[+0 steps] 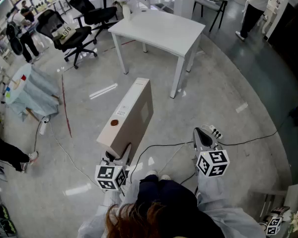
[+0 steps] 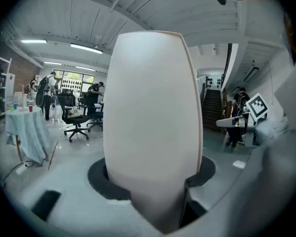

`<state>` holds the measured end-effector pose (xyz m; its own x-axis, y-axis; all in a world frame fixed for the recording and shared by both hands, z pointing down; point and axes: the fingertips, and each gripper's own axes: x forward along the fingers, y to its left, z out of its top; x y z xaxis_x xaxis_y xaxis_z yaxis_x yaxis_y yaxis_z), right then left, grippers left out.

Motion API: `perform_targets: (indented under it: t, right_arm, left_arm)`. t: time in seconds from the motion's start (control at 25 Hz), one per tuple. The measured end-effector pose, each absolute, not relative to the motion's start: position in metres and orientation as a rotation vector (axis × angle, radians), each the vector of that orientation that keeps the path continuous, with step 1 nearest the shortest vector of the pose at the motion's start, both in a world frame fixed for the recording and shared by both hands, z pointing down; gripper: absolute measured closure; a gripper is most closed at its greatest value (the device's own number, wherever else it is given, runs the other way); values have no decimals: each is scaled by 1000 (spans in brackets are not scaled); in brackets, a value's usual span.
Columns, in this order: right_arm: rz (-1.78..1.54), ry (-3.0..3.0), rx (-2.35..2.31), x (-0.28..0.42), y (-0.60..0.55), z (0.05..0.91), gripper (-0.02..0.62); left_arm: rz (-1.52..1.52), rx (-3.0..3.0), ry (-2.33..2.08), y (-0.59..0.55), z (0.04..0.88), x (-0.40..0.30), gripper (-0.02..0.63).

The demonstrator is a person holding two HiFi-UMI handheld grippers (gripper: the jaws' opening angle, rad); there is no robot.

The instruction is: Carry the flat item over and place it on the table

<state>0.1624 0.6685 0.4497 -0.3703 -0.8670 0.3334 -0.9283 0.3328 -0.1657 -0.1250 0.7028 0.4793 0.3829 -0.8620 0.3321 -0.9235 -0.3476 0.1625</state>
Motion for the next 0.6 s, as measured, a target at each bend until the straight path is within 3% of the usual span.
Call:
perform_targets:
  t: [0.6]
  right_arm:
    - [496, -2450, 1509, 182, 674, 477, 586]
  left_arm:
    - [246, 2267, -1595, 744, 505, -90, 337]
